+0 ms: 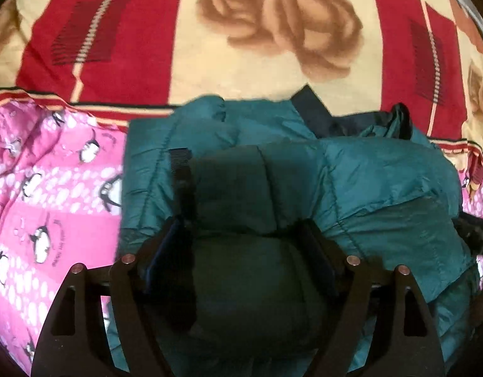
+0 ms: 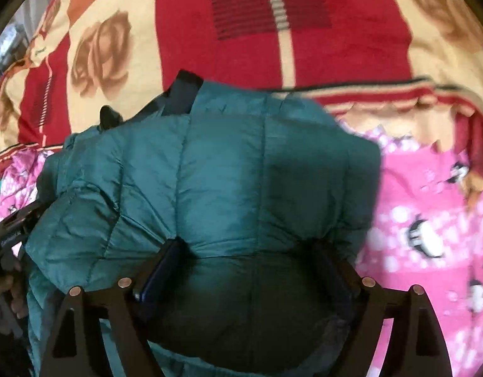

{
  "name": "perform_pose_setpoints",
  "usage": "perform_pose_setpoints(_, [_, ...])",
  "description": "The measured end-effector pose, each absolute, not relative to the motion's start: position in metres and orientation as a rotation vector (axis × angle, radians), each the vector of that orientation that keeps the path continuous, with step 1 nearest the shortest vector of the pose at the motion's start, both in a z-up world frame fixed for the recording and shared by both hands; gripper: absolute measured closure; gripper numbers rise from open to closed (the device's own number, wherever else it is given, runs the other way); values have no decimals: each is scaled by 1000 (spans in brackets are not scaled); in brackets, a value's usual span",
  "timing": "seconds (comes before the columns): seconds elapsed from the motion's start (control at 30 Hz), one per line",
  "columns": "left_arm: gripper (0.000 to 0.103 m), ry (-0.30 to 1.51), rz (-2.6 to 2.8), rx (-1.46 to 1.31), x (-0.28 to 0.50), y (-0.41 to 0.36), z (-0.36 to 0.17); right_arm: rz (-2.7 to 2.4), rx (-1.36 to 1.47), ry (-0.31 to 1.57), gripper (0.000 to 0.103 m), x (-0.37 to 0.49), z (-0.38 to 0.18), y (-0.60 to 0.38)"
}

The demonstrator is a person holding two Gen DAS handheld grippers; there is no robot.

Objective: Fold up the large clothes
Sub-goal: 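Fold the jacket side over with the left gripper toward the right gripper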

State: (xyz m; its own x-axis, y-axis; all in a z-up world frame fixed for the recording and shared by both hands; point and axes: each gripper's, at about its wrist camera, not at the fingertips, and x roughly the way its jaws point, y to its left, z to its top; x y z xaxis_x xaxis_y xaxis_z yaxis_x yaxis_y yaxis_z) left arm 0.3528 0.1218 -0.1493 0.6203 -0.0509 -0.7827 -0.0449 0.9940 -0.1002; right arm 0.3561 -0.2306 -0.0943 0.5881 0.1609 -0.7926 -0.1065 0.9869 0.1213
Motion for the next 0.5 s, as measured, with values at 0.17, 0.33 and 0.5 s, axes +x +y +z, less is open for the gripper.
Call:
perform_pose_setpoints(0.17, [24, 873, 24, -107, 343, 125, -150, 167, 54, 958, 13, 355, -105, -214])
perform_pose_setpoints(0.33, [24, 920, -21, -101, 332, 133, -132, 173, 31, 943, 13, 336, -87, -217])
perform_pose_setpoints(0.5, [24, 885, -65, -104, 280, 161, -97, 205, 50, 869, 13, 262, -33, -263])
